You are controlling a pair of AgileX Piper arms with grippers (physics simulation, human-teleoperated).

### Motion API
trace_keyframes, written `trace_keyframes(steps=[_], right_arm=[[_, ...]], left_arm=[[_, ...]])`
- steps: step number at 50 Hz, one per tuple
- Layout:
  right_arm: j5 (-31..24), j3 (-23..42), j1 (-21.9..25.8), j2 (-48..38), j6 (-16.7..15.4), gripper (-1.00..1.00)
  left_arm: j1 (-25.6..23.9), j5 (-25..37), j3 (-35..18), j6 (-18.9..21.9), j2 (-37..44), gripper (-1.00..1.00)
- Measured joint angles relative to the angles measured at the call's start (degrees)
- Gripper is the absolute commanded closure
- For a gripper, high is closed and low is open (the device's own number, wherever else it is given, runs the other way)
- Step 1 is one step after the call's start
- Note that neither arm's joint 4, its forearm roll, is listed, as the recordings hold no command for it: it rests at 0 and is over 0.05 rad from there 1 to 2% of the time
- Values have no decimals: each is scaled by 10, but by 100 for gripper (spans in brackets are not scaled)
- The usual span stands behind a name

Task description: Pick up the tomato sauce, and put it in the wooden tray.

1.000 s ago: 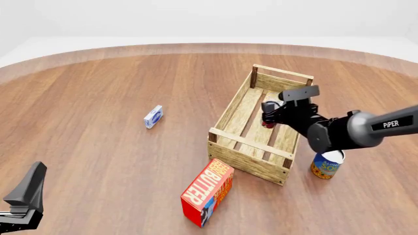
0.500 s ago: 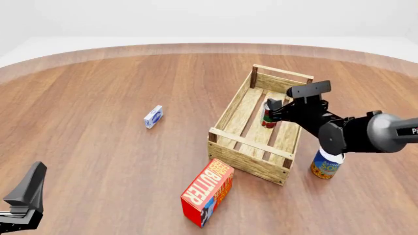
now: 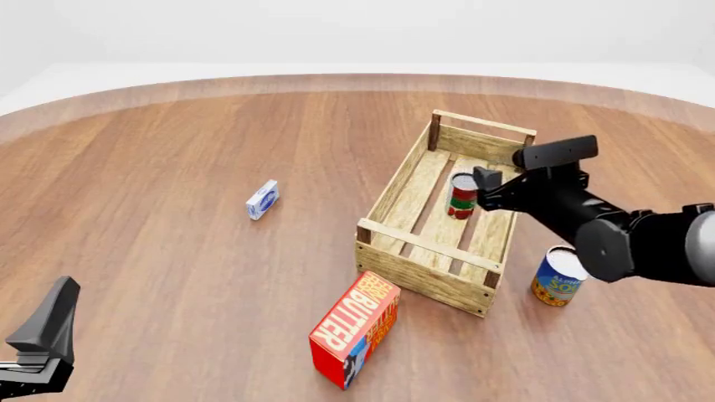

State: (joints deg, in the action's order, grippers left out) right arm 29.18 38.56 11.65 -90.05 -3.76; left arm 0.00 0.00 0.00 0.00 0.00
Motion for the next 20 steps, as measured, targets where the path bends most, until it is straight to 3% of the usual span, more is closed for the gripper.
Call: trace_keyframes(steps=[20], right_arm=[[-31,-49,-5,98,-5,-100]], left_arm=[[0,0,0,0,0,-100]])
